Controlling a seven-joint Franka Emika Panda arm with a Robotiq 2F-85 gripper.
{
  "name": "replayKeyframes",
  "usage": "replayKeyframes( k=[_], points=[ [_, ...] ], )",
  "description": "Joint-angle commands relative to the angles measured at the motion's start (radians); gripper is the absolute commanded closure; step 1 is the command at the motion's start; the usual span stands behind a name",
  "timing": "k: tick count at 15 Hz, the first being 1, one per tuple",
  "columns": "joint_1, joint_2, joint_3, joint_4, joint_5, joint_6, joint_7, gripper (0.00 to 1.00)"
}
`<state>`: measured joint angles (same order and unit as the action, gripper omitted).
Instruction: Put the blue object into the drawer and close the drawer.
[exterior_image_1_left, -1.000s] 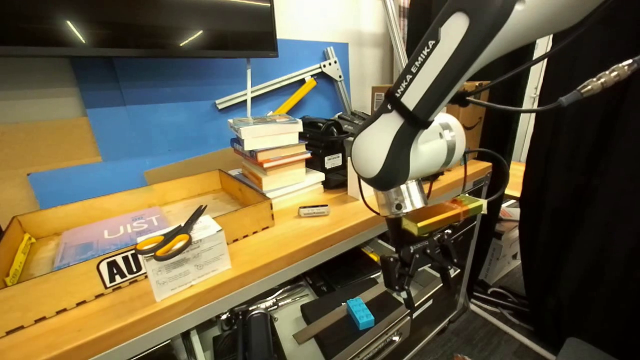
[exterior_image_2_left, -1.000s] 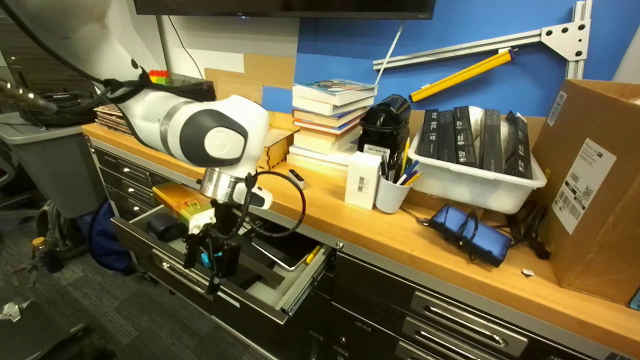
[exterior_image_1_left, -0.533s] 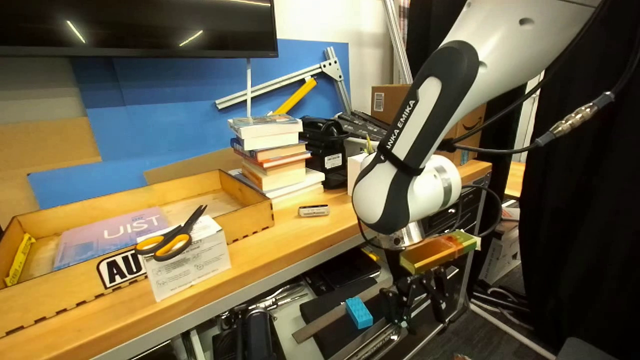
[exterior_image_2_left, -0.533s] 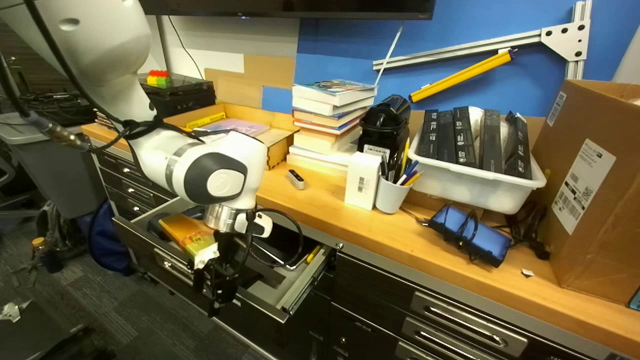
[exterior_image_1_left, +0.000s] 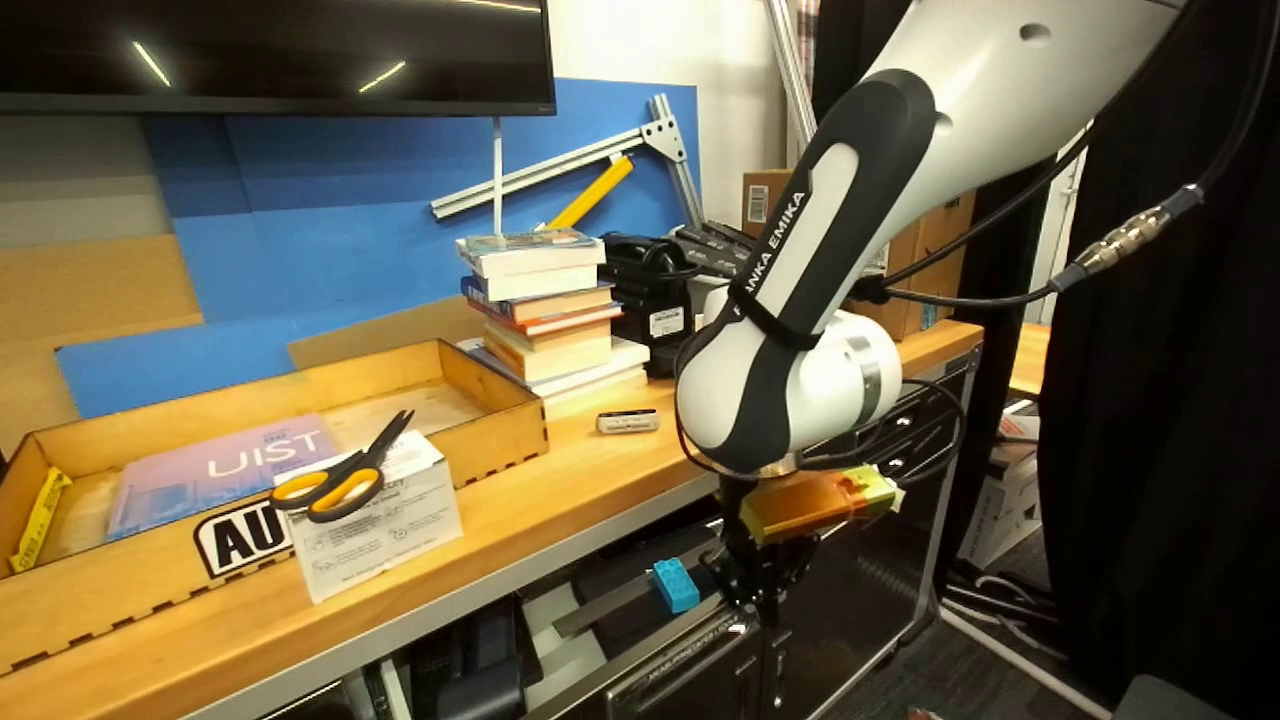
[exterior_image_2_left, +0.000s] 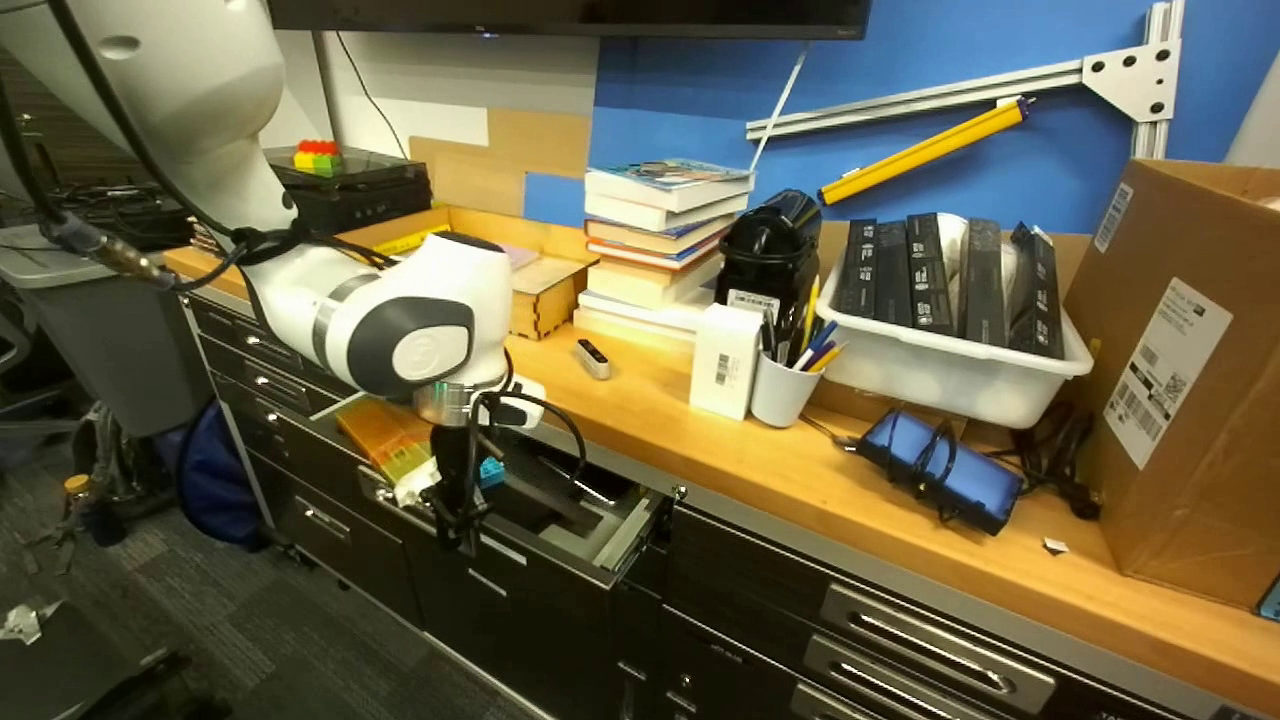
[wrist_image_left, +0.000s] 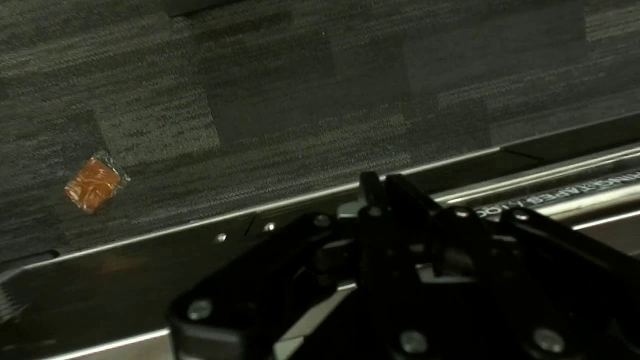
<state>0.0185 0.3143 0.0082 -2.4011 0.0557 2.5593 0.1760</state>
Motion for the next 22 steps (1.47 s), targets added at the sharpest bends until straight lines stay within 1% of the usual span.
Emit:
replayKeyframes(
  k=[1,3,5,6,9,12,13,15,19,22],
  points=[
    [0.05,0.075,-0.001,0.032,0.006,0.151,0.088,0.97],
    [0.09,0.112,-0.019,0.049,-0.019,0.227,0.145,0.93],
    [0.128,0.134,-0.038,0.07,-0.036,0.276,0.19,0.9],
    [0.151,0.148,-0.052,0.085,-0.047,0.3,0.211,0.92],
    [0.215,0.185,-0.094,0.131,-0.066,0.339,0.262,0.92],
    [0.277,0.22,-0.146,0.169,-0.082,0.382,0.304,0.93],
    [0.303,0.233,-0.167,0.176,-0.085,0.406,0.32,0.92],
    [0.34,0.259,-0.191,0.186,-0.073,0.442,0.331,0.91],
    [0.408,0.287,-0.244,0.195,-0.051,0.509,0.345,0.92],
    [0.447,0.306,-0.269,0.206,-0.03,0.542,0.34,0.92]
  ],
)
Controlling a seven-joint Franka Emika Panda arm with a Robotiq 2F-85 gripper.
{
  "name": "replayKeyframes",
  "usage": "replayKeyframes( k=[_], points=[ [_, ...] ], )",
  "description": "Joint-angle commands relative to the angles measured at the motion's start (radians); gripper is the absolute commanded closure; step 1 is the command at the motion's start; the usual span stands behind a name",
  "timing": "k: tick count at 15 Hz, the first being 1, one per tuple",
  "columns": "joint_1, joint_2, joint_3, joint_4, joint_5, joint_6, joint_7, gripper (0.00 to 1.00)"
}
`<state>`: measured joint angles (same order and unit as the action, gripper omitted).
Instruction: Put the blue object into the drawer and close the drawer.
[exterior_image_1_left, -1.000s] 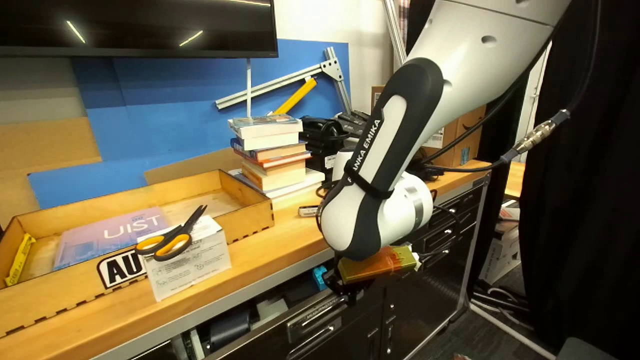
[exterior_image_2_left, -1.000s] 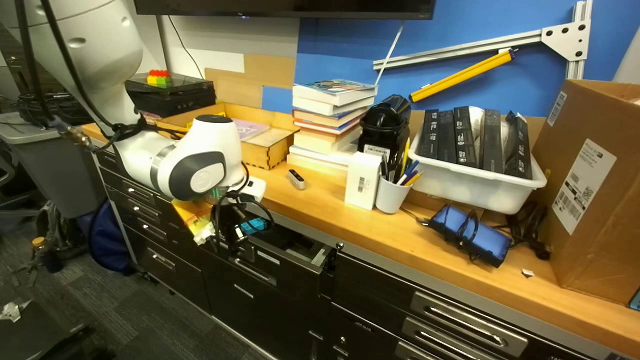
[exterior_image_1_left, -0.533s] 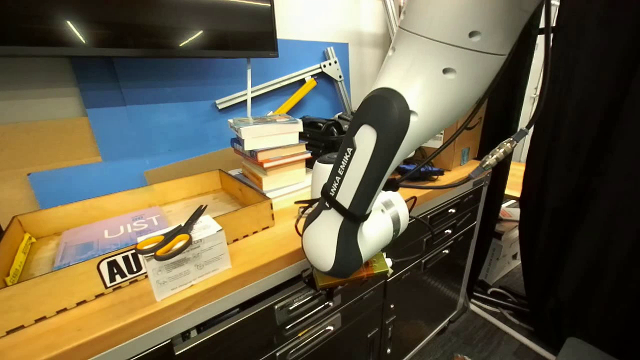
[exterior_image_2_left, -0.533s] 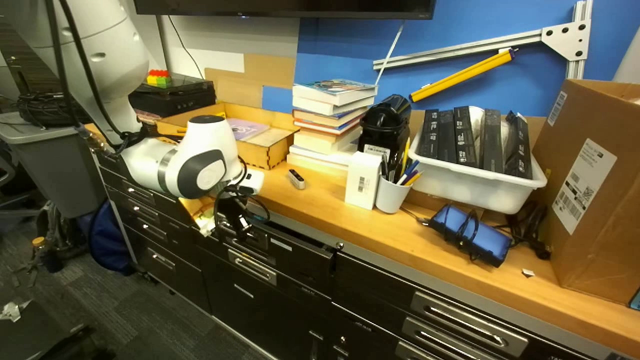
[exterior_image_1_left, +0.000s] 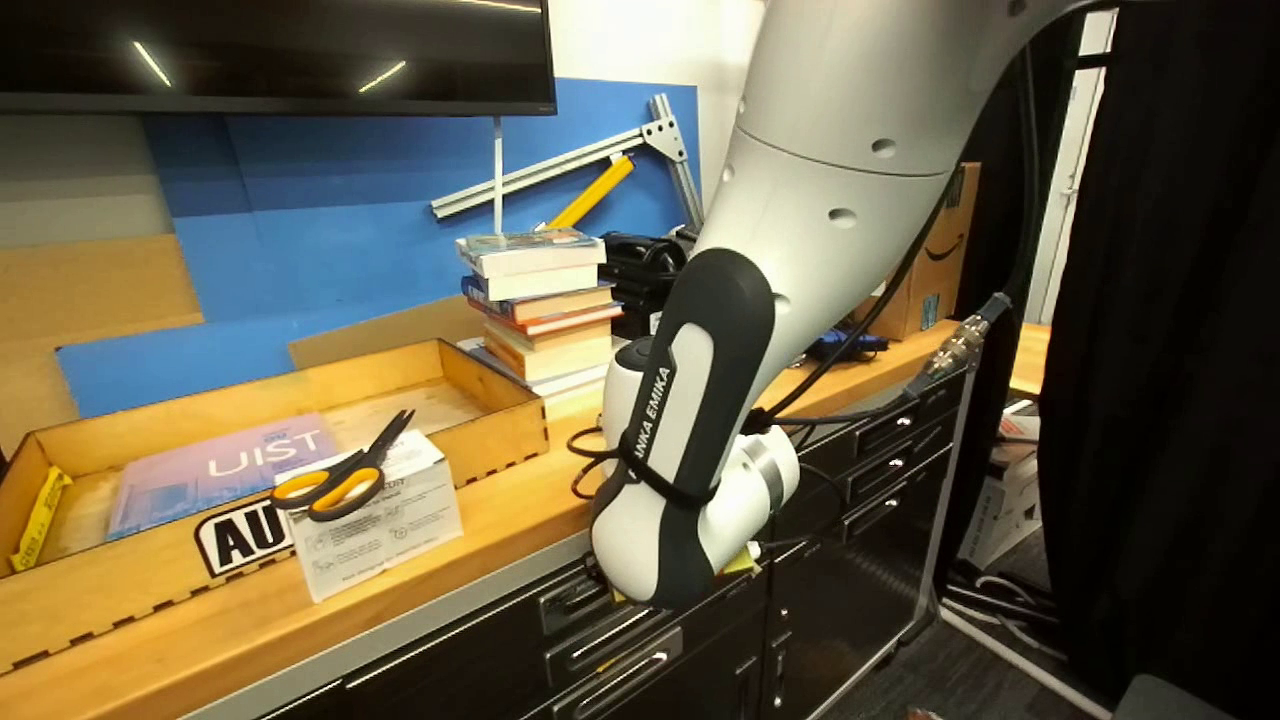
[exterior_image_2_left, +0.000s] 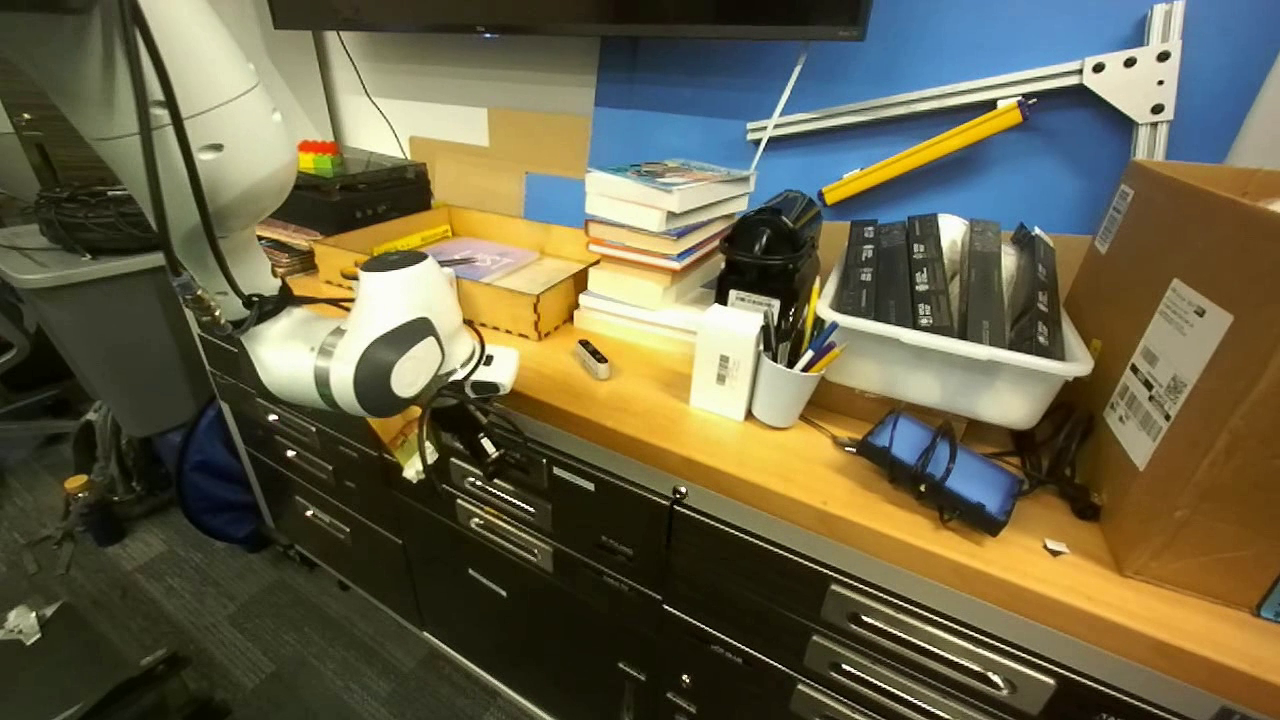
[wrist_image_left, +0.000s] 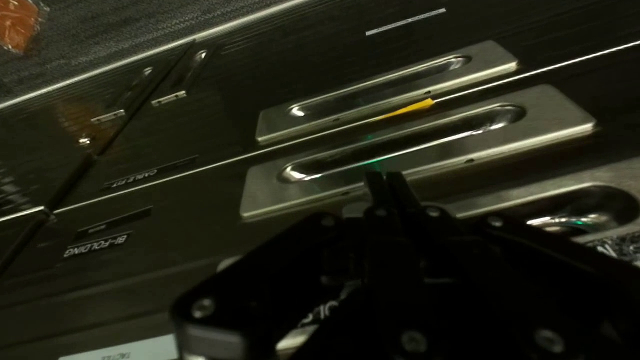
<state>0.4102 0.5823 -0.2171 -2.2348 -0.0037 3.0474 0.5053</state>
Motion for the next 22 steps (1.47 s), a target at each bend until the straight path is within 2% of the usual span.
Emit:
replayKeyframes(
  k=[1,6,7,8,9,10,12,13,14,17,18,20,22],
  points=[
    [0.065,0.041,-0.049,0.041,0.038,0.055,0.01,0.91],
    [0.094,0.045,-0.067,0.047,0.066,0.049,0.005,0.91],
    [0.101,0.038,-0.074,0.045,0.064,0.02,0.004,0.66],
    [0.098,0.012,-0.074,0.03,0.052,-0.037,-0.015,0.65],
    [0.068,-0.033,-0.046,0.004,0.044,-0.107,-0.041,0.63],
    [0.062,-0.087,-0.049,-0.034,0.024,-0.178,-0.057,0.56],
    [0.066,-0.195,-0.074,-0.094,-0.042,-0.337,-0.054,0.41],
    [0.021,-0.258,-0.037,-0.117,-0.067,-0.434,-0.095,0.34],
    [0.029,-0.303,-0.046,-0.13,-0.032,-0.519,-0.165,0.25],
    [-0.002,-0.471,-0.039,-0.154,-0.001,-0.752,-0.329,0.03],
    [-0.107,-0.528,0.057,-0.153,-0.046,-0.815,-0.319,0.0],
    [-0.164,-0.607,0.111,-0.138,0.0,-0.933,-0.408,0.0],
    [-0.216,-0.677,0.155,-0.127,0.052,-1.0,-0.497,0.0]
  ],
)
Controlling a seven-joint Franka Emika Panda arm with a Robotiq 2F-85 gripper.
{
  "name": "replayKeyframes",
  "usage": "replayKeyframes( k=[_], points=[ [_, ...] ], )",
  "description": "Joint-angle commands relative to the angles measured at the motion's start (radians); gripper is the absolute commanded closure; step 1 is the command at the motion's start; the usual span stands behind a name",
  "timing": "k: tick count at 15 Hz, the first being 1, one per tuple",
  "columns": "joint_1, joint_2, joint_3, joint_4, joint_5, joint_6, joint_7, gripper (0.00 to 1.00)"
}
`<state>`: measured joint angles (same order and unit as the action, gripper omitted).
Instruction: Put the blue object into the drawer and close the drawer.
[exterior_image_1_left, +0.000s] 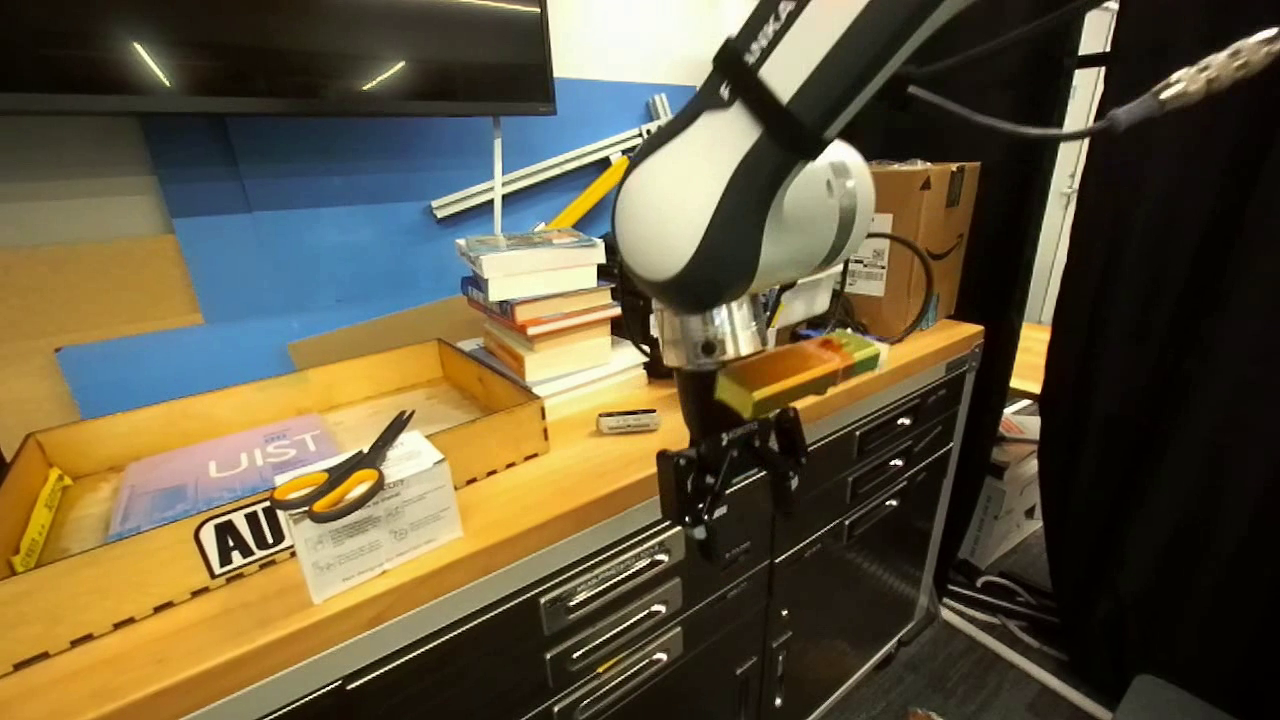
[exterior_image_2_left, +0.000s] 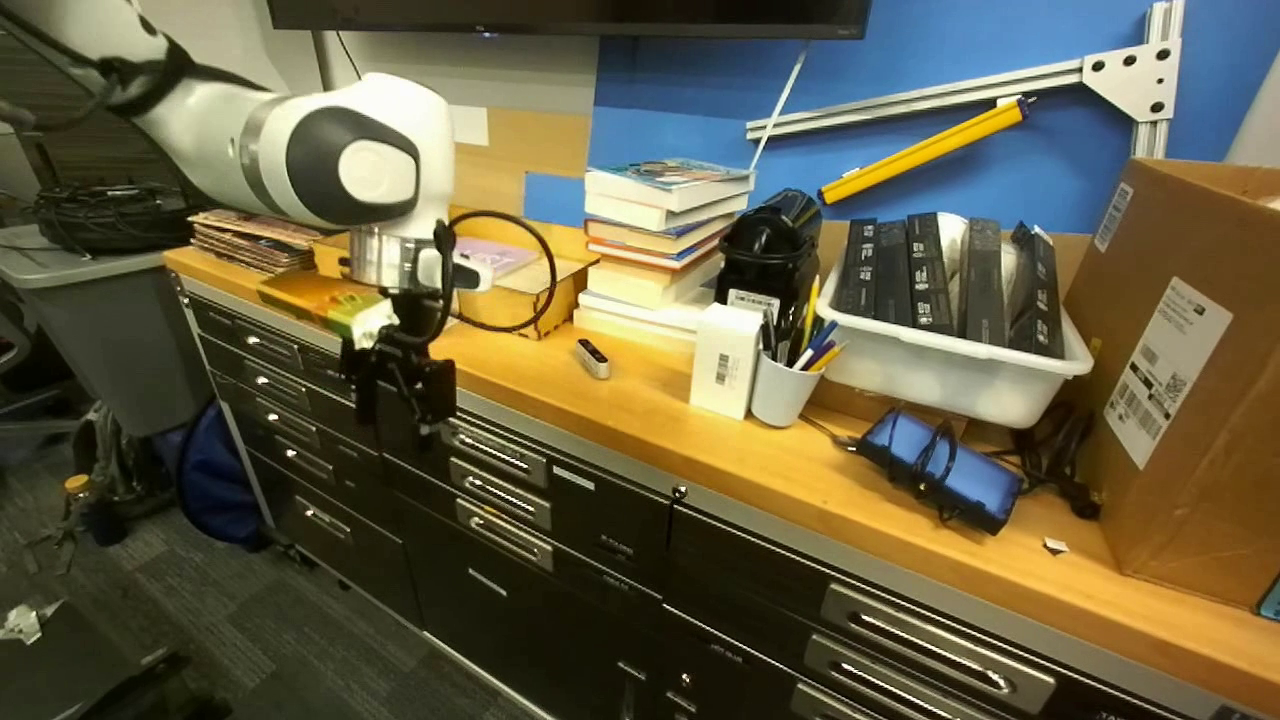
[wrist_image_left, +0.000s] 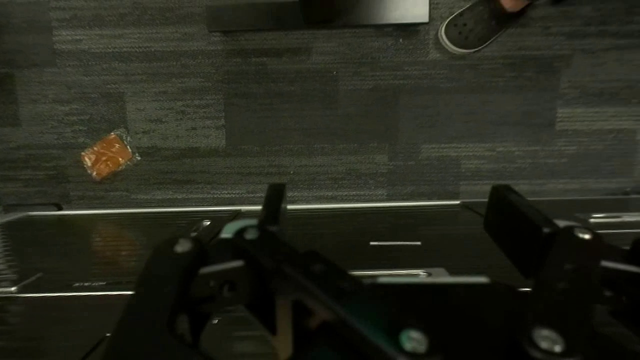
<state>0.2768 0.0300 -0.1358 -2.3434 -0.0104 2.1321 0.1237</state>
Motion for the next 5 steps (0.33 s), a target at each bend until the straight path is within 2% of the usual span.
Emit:
replayKeyframes(
  k=[1,2,5],
  points=[
    [-0.102,-0.147,0.086,-0.01,0.099,-0.11,-0.144,0.0],
    [-0.114,-0.081,0.106,0.002,0.05,-0.071,-0.078,0.0],
    [-0.14,-0.103,0.127,-0.002,0.057,-0.083,-0.086,0.0]
  ],
)
